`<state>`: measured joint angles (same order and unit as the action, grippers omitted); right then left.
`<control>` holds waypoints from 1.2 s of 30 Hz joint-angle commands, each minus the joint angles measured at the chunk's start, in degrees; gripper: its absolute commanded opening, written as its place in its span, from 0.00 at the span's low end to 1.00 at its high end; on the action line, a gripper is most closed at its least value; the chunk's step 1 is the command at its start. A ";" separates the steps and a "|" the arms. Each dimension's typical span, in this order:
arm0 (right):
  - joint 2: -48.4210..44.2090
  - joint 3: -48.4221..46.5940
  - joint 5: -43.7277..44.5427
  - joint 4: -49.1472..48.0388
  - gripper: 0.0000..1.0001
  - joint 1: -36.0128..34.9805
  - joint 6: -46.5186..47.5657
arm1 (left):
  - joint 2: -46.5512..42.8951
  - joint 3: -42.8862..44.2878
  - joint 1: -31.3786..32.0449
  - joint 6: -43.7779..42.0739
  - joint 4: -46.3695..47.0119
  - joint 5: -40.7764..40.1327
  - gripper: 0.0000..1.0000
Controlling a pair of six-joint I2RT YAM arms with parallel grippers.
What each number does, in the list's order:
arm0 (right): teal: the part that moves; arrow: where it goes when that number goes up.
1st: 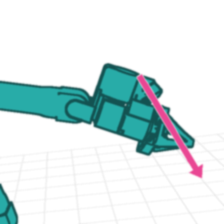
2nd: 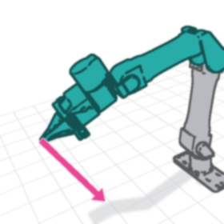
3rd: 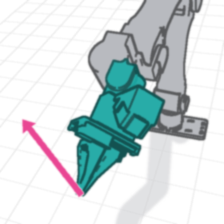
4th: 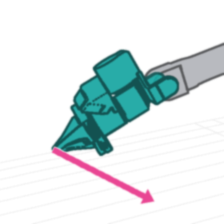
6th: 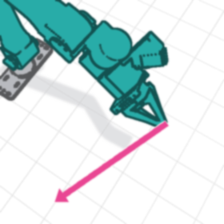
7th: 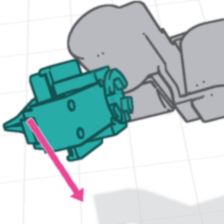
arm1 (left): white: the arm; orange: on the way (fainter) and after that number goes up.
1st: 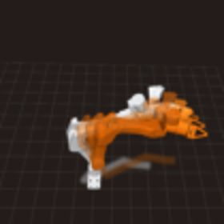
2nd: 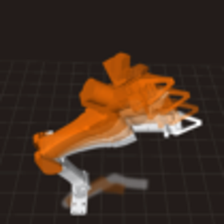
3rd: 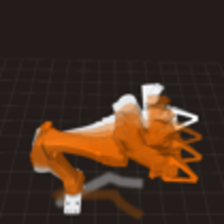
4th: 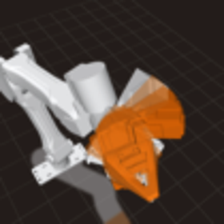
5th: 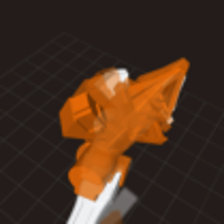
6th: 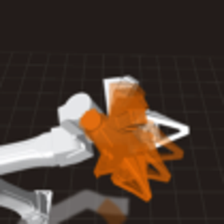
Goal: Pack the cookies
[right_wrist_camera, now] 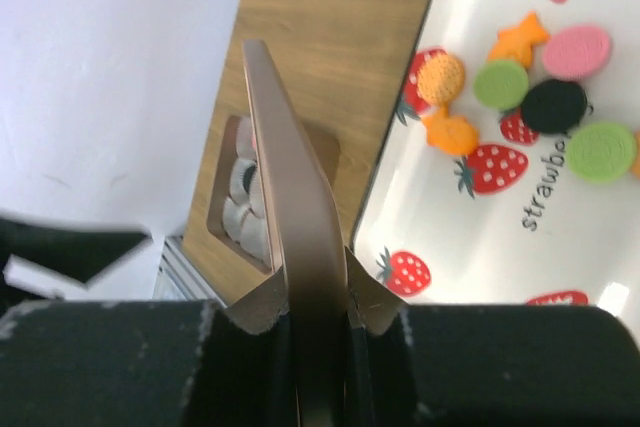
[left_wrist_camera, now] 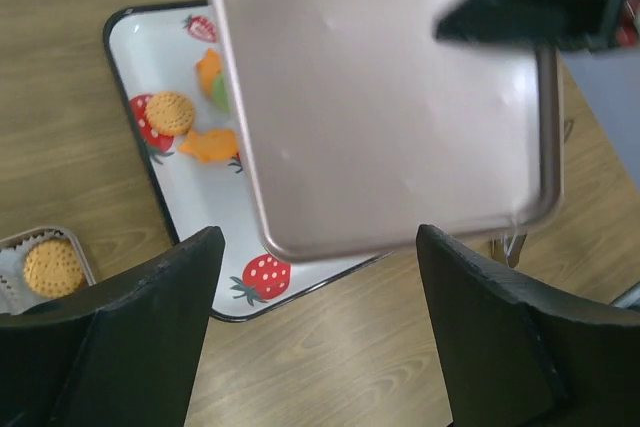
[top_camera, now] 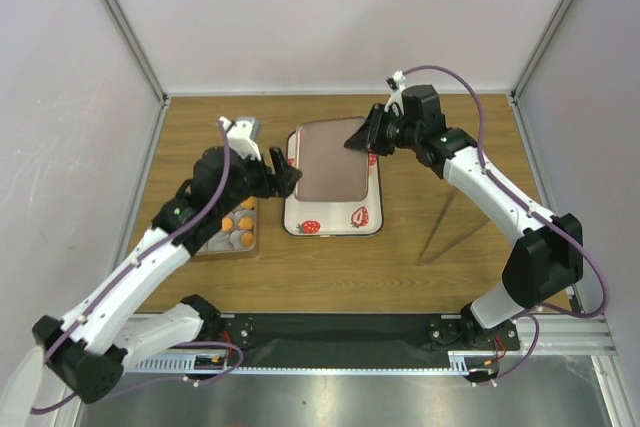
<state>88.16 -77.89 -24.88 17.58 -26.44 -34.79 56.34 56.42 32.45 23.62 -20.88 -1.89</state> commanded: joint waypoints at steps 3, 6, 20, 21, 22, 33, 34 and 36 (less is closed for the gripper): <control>1.05 -7.98 2.12 2.80 0.00 -0.28 -2.22 | -5.71 -4.04 10.43 -8.14 4.62 -16.00 0.85; 1.75 -10.70 2.21 4.82 0.00 -0.19 -2.48 | -5.98 -4.83 17.72 -12.08 6.81 -25.66 0.86; 3.77 -16.07 -0.60 8.78 0.01 1.39 -6.35 | 2.98 -22.67 45.69 -67.72 66.21 -52.44 0.89; 3.60 -16.15 -0.78 8.78 0.02 1.47 -6.70 | 3.42 -23.20 45.69 -71.04 68.15 -51.21 0.89; 3.51 -16.33 -0.95 8.78 0.02 1.74 -6.96 | 4.56 -24.77 45.69 -73.25 72.78 -49.80 0.89; 1.58 -16.95 -2.45 9.66 0.04 2.00 -9.25 | 19.41 -28.30 43.32 -100.07 100.06 -40.21 0.92; 1.32 -16.95 -2.54 9.66 0.04 2.00 -9.25 | 19.86 -27.95 43.05 -100.43 99.73 -39.25 0.92; 1.05 -17.03 -2.89 9.92 0.04 2.00 -9.16 | 21.00 -27.34 41.48 -101.74 98.58 -38.54 0.92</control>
<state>92.31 -91.64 -25.43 28.60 -24.56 -42.63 76.49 28.80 75.61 -71.33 69.43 -43.59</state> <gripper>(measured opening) 0.189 0.917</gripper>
